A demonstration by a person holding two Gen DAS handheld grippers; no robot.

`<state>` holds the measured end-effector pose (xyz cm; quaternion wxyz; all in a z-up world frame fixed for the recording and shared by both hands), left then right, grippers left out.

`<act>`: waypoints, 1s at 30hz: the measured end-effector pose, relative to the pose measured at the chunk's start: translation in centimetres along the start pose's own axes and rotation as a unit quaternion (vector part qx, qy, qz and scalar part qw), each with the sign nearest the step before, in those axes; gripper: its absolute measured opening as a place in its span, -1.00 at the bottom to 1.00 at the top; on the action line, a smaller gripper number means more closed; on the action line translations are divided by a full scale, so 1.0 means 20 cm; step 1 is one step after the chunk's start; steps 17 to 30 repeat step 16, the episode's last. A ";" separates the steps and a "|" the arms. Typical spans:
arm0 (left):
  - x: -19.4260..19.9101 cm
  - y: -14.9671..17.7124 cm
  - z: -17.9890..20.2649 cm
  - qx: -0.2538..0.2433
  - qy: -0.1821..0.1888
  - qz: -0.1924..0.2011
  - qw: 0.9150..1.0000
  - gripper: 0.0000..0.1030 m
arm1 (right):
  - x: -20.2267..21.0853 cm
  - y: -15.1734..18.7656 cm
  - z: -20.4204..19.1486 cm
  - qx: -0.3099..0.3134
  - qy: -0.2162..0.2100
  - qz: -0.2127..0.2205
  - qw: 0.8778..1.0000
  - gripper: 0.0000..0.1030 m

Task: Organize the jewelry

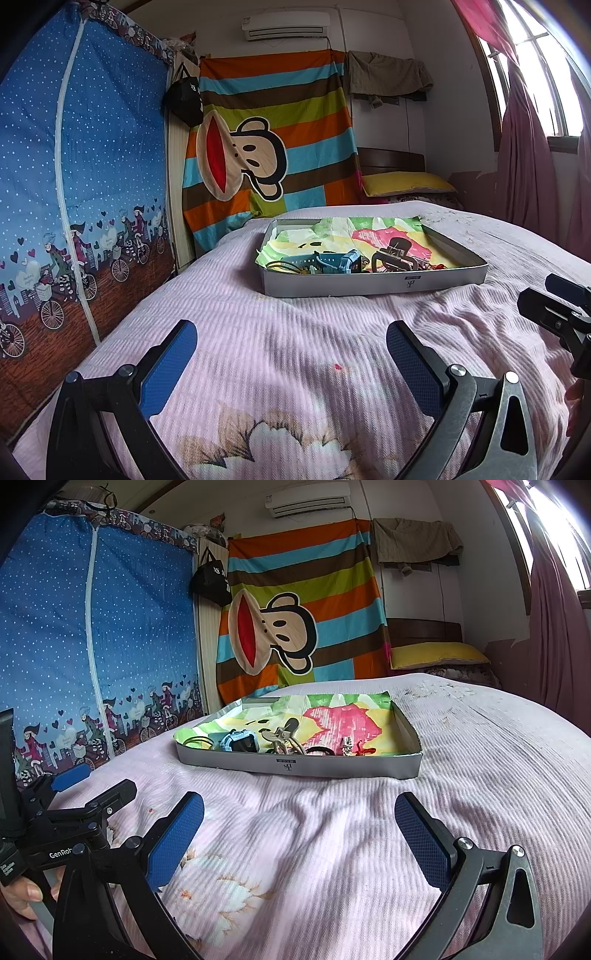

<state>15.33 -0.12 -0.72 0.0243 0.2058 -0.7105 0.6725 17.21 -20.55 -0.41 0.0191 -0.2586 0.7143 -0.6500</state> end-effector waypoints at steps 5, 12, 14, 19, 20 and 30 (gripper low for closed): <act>0.01 0.00 0.00 -0.001 -0.001 0.002 1.000 1.00 | 0.00 0.00 0.00 0.000 0.000 0.000 1.000 0.97; 0.01 0.00 0.00 -0.001 -0.001 0.001 1.000 1.00 | 0.00 0.00 0.00 0.000 0.000 -0.001 1.000 0.97; 0.01 0.00 0.00 0.000 -0.001 0.001 1.000 1.00 | 0.00 0.00 0.00 0.000 -0.001 -0.002 1.000 0.97; 0.00 0.00 0.00 0.001 -0.002 -0.001 1.000 1.00 | 0.00 0.01 -0.01 -0.001 -0.001 -0.003 1.000 0.97; 0.00 0.00 0.00 0.001 -0.002 -0.001 1.000 1.00 | 0.00 0.01 -0.01 -0.001 -0.001 -0.003 1.000 0.97; 0.00 0.00 0.00 0.001 -0.002 -0.001 1.000 1.00 | 0.00 0.01 -0.01 -0.001 -0.001 -0.003 1.000 0.97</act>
Point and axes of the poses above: each gripper's, at about its wrist camera, not at the fingertips, and x roughly against the way its jaws point, z to its right, y to its underside, the point moved 7 cm from there along -x, roughly the way its jaws point, and after that the axes turned 13 degrees about -y, right-handed, at the moved point
